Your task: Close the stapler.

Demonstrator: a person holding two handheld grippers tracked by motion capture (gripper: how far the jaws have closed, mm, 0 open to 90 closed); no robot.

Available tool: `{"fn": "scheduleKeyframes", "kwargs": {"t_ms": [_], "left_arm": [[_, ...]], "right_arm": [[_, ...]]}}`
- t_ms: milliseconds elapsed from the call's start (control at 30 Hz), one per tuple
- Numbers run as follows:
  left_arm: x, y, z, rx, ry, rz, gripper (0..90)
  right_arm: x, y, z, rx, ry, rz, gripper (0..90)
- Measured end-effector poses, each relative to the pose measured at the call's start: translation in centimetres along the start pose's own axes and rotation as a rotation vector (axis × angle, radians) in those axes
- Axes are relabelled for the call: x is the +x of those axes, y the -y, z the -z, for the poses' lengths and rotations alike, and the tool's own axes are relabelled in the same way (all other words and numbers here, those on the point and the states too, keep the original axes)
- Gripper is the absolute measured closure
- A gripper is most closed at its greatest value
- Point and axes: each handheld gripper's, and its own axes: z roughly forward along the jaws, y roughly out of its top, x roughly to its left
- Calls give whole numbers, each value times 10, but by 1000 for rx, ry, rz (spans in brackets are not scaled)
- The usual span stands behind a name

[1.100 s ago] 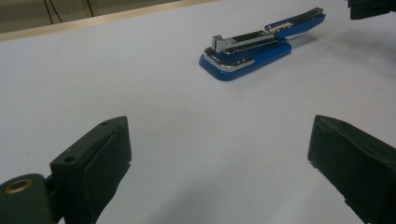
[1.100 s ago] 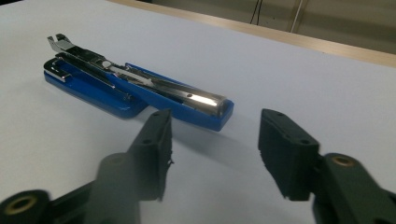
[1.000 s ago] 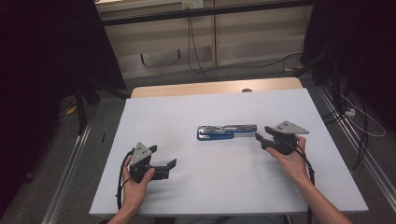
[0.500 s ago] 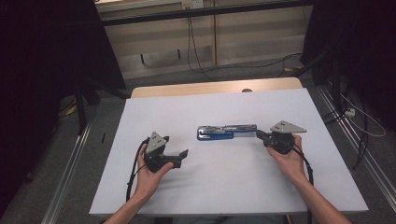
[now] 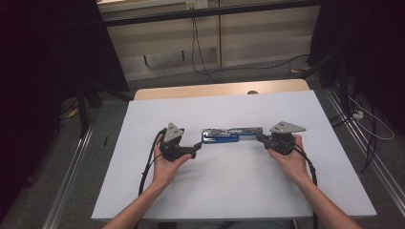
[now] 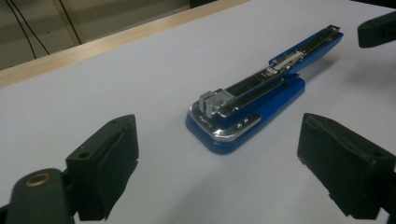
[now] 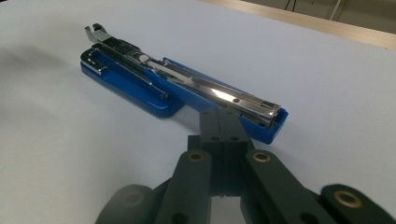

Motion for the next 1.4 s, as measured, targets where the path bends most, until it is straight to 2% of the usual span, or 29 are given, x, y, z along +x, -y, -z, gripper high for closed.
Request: {"fn": "scheduleKeyframes", "kwargs": {"t_ms": [167,267,367,467,500,600,733,800,867,1000,1067,1167,1267,1367,1400], "left_arm": [[1,-10,-15,8,0,12,171],[-4,-16,-20,5,-6,8,177],[-9,-15,-24,-18,27,22,223],[-11,-14,-28,-7,34,-5,257],[-11,-13,-29,-8,48,9,276],[-11,-10,-33,5,53,-2,285],[-8,-7,-37,17,84,30,391],[-9,-7,-37,19,98,22,456],[-9,-7,-37,16,107,31,494],[-12,-5,-42,47,126,29,575],[-12,-5,-44,69,138,32,649],[-10,-4,-46,88,133,14,762],[-10,-2,-48,97,139,22,840],[-8,-3,-48,96,124,5,889],[-8,-4,-48,93,121,12,900]], "right_arm": [[0,0,1,6,-16,-4,900],[-1,0,0,15,-23,7,900],[-2,0,2,15,-17,9,900],[-2,2,0,33,-16,21,900],[-1,2,-1,40,-19,26,900],[0,4,-2,42,-19,30,900],[1,4,-2,49,-16,37,900],[0,4,-3,50,-16,36,900],[-1,5,-3,51,-10,33,900],[-4,6,-4,51,1,26,900],[-5,6,-4,56,3,26,900],[-5,6,-5,57,4,24,900],[-6,6,-6,63,6,29,900],[-8,7,-6,67,9,24,900],[-8,7,-6,68,9,25,900]]}}
